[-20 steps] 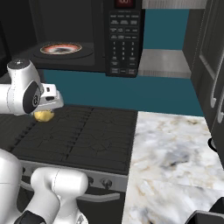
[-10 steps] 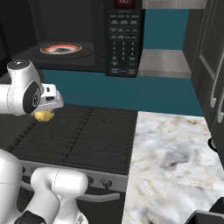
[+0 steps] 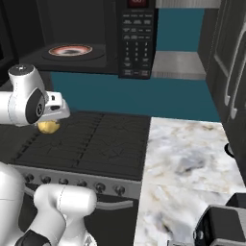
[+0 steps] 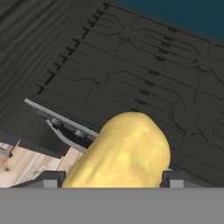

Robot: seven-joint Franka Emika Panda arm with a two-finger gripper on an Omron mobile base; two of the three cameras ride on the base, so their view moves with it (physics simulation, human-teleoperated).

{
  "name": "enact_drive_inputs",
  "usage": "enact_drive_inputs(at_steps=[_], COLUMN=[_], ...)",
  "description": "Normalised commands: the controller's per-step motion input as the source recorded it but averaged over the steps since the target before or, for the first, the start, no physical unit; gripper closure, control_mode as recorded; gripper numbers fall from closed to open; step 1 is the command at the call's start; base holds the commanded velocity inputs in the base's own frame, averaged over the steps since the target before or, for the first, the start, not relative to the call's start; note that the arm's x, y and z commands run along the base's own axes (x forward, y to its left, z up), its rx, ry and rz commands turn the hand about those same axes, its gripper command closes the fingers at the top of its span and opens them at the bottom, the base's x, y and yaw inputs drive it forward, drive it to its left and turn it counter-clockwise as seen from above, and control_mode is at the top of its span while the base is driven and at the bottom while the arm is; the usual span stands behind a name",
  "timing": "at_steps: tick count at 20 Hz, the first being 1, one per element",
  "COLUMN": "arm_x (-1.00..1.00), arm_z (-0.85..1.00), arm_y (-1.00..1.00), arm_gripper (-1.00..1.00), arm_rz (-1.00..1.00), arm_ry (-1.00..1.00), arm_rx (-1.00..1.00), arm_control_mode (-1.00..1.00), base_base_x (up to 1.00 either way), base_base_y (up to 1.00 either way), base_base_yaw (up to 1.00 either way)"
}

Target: Retrieve the reheated potato from the microwave, then place the potato, cheese, and condiment on the cutting board.

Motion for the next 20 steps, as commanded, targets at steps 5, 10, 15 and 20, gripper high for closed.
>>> enact_drive_inputs(at_steps=[5,10,15,20], arm_x=[0.0,0.0,0.0,0.0], arm_z=[0.0,0.0,0.0,0.0], arm_y=[0.0,0.0,0.0,0.0], arm_gripper=[1.0,1.0,1.0,1.0], arm_rz=[0.0,0.0,0.0,0.0], arm_ry=[0.0,0.0,0.0,0.0], arm_rx=[0.0,0.0,0.0,0.0], arm_control_mode=[1.0,1.0,1.0,1.0], base_base_x=[-0.63,-0.46,-0.18,-0.2], base_base_y=[0.0,0.0,0.02,0.06], base_base_yaw=[-0.07,-0.28,-0.83,-0.86])
